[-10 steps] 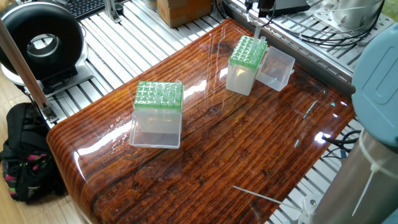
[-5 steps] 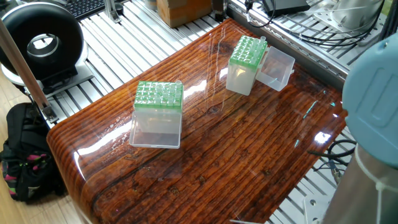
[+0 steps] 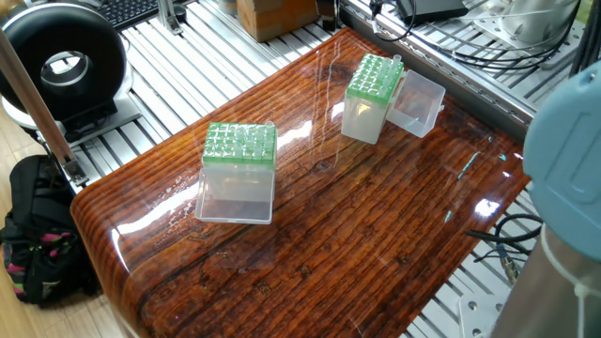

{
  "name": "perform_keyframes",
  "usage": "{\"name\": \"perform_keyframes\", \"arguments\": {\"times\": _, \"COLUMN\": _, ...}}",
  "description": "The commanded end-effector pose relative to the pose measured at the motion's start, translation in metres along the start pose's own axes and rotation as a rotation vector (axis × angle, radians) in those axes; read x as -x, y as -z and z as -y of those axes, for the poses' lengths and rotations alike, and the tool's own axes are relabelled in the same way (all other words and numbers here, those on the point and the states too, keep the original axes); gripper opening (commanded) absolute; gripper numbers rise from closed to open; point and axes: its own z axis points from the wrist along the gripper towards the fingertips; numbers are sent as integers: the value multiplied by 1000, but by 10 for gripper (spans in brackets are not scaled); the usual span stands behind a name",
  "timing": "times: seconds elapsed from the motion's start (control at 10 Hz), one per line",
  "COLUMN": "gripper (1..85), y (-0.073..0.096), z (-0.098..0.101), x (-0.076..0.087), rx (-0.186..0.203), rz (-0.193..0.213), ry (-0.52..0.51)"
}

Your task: Transfer all large pipette tips from one holder to another

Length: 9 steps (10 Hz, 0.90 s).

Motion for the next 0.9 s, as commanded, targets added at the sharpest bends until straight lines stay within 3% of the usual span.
{"name": "perform_keyframes", "arguments": {"times": 0.0, "gripper": 227, "y": 3, "z": -30, "x": 31, "rx": 66, "rz": 14, "ry": -51}}
{"name": "perform_keyframes", "arguments": {"times": 0.1, "gripper": 227, "y": 1, "z": -47, "x": 51, "rx": 67, "rz": 20, "ry": -88}}
{"name": "perform_keyframes", "arguments": {"times": 0.3, "gripper": 227, "y": -12, "z": -86, "x": 76, "rx": 54, "rz": 36, "ry": -162}}
{"name": "perform_keyframes", "arguments": {"times": 0.5, "gripper": 223, "y": -20, "z": -117, "x": 87, "rx": 59, "rz": 37, "ry": -213}}
{"name": "perform_keyframes", "arguments": {"times": 0.7, "gripper": 190, "y": -20, "z": -116, "x": 82, "rx": 54, "rz": 17, "ry": -264}}
{"name": "perform_keyframes", "arguments": {"times": 0.8, "gripper": 180, "y": -20, "z": -123, "x": 85, "rx": 83, "rz": 27, "ry": -259}}
